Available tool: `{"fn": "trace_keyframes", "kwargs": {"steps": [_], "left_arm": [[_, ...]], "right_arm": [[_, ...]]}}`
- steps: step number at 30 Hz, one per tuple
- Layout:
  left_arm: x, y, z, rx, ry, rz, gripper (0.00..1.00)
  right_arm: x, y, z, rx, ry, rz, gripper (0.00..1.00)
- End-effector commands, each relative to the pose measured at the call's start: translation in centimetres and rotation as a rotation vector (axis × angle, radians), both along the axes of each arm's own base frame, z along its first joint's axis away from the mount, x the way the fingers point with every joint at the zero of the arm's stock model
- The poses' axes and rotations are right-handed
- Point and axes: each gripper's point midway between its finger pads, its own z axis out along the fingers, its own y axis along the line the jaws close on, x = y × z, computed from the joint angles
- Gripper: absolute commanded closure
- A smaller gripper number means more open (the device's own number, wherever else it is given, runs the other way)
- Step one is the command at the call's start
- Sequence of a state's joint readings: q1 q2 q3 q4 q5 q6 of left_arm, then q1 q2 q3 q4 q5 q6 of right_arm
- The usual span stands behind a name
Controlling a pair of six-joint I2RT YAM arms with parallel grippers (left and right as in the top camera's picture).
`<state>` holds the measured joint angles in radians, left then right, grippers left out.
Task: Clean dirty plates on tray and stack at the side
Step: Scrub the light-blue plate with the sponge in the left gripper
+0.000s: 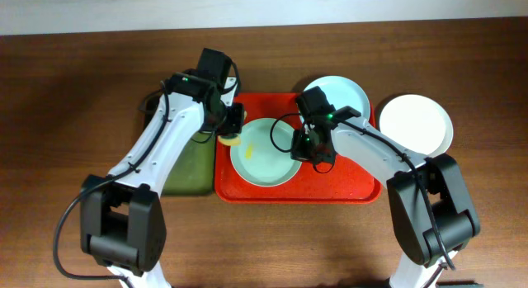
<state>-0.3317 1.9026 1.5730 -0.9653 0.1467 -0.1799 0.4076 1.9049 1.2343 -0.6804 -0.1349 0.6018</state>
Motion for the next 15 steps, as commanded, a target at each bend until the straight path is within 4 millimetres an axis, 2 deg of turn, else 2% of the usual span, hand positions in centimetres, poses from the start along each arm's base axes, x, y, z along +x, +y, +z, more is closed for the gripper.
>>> {"fn": "trace_keyframes", "kwargs": {"steps": [1,4,11,14,15], "left_arm": [[-1.0,-1.3,-2.0,-0.011,0.039,0.003,1.00],[-1.6,-2.1,-3.3,-0.002,0.043,-0.008,1.00],[-1.1,-2.2,-7.9,0.016,0.091,0.027,1.00],[-1.6,-2.9,-10.2,0.034,0.126,0.008,1.00],[-1.8,-3.0,-11.6,0.067,0.138,0.002,1.00]], "right_arm": [[0.2,0.7,0.4,0.024,-0.005,0.007,0.96],[0.3,0.7,0.4,0.023,-0.005,0.007,0.96],[0.3,0.7,0.4,0.023,-0.005,0.007,0.96],[0.3,0.7,0.4,0.023,-0.006,0.007,0.96],[0.3,0.7,0.4,0.023,-0.006,0.007,0.96]]}}
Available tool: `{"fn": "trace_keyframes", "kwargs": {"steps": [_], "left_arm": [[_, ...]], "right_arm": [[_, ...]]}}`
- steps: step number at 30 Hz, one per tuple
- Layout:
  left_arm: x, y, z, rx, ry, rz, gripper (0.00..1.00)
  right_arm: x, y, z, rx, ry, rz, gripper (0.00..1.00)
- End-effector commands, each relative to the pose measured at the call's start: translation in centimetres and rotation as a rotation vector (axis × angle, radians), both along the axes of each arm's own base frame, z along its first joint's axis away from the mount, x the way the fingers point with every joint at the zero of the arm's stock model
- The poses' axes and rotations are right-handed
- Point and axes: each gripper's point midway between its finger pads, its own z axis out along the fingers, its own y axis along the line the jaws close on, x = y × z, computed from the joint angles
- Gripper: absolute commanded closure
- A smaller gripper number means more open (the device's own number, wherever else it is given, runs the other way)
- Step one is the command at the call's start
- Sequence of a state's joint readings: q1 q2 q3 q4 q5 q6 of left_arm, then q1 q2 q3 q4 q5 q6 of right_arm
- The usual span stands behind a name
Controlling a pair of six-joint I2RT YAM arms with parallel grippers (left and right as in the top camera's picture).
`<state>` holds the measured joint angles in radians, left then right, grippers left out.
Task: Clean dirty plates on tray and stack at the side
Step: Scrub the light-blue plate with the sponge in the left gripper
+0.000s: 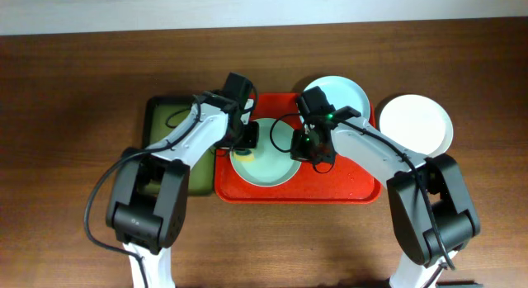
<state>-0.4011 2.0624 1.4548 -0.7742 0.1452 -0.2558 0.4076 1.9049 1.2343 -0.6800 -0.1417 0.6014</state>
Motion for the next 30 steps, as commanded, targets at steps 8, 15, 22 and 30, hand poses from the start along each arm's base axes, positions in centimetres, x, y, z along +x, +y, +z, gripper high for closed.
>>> {"fn": "trace_keyframes", "kwargs": {"steps": [8,15,22,30], "left_arm": [[-3.5,-4.1,-3.8,-0.146,0.195,-0.069,1.00],[0.3,0.5,6.6,-0.037,-0.111,0.010,1.00],[-1.5,0.4,1.6,-0.028,-0.105,-0.011,1.00],[-5.3,-2.4,-3.1,-0.200,-0.068,0.006,1.00]], "right_arm": [[0.3,0.6,0.3,0.017,-0.008,0.005,0.96],[0.3,0.6,0.3,0.017,-0.008,0.006,0.57],[0.0,0.4,0.3,0.012,0.003,0.009,0.96],[0.0,0.4,0.3,0.012,0.002,0.009,0.96]]}}
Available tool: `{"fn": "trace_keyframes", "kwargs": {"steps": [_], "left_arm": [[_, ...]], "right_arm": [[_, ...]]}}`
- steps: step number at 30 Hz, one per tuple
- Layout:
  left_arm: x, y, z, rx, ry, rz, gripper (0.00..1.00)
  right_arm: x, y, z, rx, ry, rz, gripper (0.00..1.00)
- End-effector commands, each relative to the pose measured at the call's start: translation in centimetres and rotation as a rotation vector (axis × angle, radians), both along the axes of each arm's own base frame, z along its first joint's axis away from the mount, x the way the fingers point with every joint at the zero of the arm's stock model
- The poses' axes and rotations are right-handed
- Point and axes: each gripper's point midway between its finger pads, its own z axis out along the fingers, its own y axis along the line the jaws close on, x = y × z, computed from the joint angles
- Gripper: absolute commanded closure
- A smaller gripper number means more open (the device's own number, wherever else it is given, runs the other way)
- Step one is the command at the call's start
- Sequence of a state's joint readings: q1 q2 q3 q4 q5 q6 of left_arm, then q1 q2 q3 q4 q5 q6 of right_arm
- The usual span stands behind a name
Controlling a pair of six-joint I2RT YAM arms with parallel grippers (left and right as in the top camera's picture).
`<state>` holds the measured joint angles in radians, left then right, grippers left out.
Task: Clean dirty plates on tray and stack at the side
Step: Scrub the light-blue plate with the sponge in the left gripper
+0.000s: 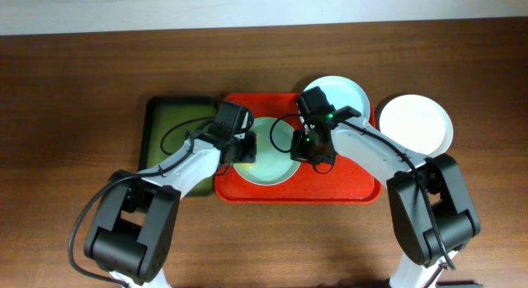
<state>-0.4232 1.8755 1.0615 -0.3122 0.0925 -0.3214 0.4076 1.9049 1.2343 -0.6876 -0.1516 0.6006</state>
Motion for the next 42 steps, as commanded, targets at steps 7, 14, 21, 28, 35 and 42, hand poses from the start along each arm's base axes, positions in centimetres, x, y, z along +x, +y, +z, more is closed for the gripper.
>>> {"fn": "trace_keyframes", "kwargs": {"steps": [7,14,21,28,35,42], "left_arm": [[0.5,-1.8,8.4,-0.099,-0.161,-0.006,1.00],[1.3,-1.0,8.1,0.055,-0.050,-0.035,1.00],[2.1,-0.2,1.2,0.178,0.066,-0.030,1.00],[-1.4,-6.1,-3.0,-0.112,0.284,-0.157,1.00],[2.4,-3.2,5.5,-0.024,0.083,-0.101,1.00],[1.6,0.7,0.5,0.194,0.114,-0.034,0.99]], "right_arm": [[0.3,0.4,0.3,0.006,-0.009,0.006,0.96],[0.3,0.4,0.3,0.006,-0.009,0.006,0.96],[0.4,0.3,0.3,-0.001,-0.012,0.005,0.96],[0.3,0.2,0.3,0.000,-0.012,0.004,0.96],[0.3,0.3,0.3,0.000,-0.012,0.004,0.96],[0.3,0.3,0.3,0.000,-0.011,0.005,0.96]]}}
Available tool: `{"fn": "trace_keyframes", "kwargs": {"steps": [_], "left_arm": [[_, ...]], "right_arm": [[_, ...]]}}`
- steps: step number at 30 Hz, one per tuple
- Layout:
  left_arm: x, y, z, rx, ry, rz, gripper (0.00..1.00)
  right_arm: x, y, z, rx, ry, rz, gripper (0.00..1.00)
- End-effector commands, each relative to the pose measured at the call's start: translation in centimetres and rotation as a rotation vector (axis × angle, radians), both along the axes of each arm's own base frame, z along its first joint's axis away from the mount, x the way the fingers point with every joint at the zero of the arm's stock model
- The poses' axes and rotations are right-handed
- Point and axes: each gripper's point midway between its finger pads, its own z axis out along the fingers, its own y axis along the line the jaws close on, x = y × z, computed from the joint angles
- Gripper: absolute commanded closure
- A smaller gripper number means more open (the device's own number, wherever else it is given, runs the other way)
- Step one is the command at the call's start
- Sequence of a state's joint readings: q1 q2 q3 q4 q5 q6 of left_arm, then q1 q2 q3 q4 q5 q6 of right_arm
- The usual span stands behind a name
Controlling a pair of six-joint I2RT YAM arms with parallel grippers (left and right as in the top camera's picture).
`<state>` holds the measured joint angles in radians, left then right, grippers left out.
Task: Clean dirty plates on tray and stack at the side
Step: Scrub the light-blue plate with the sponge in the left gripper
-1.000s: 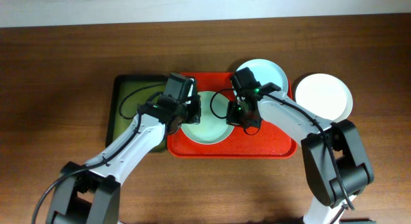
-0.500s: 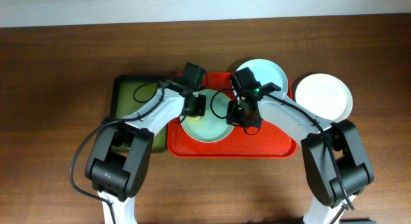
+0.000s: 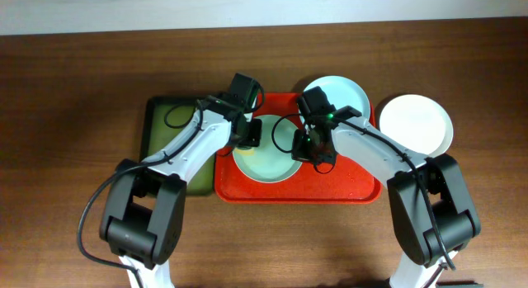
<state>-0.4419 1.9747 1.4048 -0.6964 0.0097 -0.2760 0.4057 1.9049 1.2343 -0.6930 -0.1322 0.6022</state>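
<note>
A pale green plate (image 3: 268,162) lies in the middle of the red tray (image 3: 330,189). My left gripper (image 3: 250,136) is down on the plate's upper left part. It is shut on a yellow sponge that is almost hidden beneath it. At the plate's right rim sits my right gripper (image 3: 307,153), shut on the edge. A second pale plate (image 3: 345,93) rests on the tray's back right corner. A white plate (image 3: 417,123) lies on the table to the right of the tray.
A dark green tray (image 3: 169,144) lies against the red tray's left side, partly under my left arm. Cables loop over both wrists. Brown tabletop surrounds the trays, with a pale wall strip along the far edge.
My left gripper moved from the plate's left rim up and slightly right to its upper left part, and the left forearm swung away from the front edge. The right arm and plates stayed put.
First my left gripper held the yellow sponge at the plate's left rim by the tray edge. Then it was on the plate's upper left, then lower at the left rim, and now on the upper left again. My right gripper kept its hold on the right rim throughout.
</note>
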Motion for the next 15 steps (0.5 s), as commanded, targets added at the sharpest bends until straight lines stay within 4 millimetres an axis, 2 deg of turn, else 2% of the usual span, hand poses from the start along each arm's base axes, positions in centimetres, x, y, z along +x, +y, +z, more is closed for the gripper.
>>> {"fn": "trace_keyframes", "kwargs": {"steps": [1,3,4,5,6,7,8,10,12,13,14,15], "left_arm": [[-0.5,0.9,-4.0,0.057,0.042,-0.005,0.99],[-1.6,-0.1,-5.9,0.037,0.101,-0.031,1.00],[-2.6,-1.5,-6.7,-0.006,0.145,-0.060,1.00],[-4.3,-4.0,-6.8,-0.111,0.212,-0.111,1.00],[-5.3,-5.6,-6.4,-0.185,0.245,-0.157,1.00],[-5.9,-7.7,-4.9,-0.301,0.269,-0.217,1.00],[-5.4,-8.0,-3.5,-0.327,0.250,-0.230,1.00],[-3.4,-5.6,-1.1,-0.242,0.161,-0.179,1.00],[-1.5,-1.7,2.4,-0.082,0.023,-0.106,1.00],[-0.6,0.6,3.8,0.033,-0.055,-0.063,1.00],[-0.1,1.8,4.3,0.100,-0.093,-0.037,1.00],[0.4,3.2,4.5,0.172,-0.120,-0.010,1.00]], "right_arm": [[0.3,0.7,0.3,0.019,-0.009,0.012,0.96],[0.3,0.7,0.4,0.019,-0.010,0.012,0.96],[0.3,0.7,0.3,0.019,-0.010,0.012,0.96],[0.3,0.7,0.4,0.019,-0.010,0.012,0.96],[0.3,0.7,0.4,0.019,-0.010,0.012,0.96],[0.3,0.7,0.4,0.019,-0.010,0.012,0.96],[0.3,0.7,0.4,0.019,-0.010,0.012,0.96],[0.3,0.7,0.3,0.019,-0.009,0.012,0.96],[0.3,0.7,0.4,0.020,-0.010,0.012,0.95],[0.3,0.7,0.3,0.022,-0.008,0.013,0.86],[0.3,0.7,0.4,0.023,-0.008,0.013,0.68],[0.3,0.7,0.4,0.023,-0.008,0.013,0.55]]}}
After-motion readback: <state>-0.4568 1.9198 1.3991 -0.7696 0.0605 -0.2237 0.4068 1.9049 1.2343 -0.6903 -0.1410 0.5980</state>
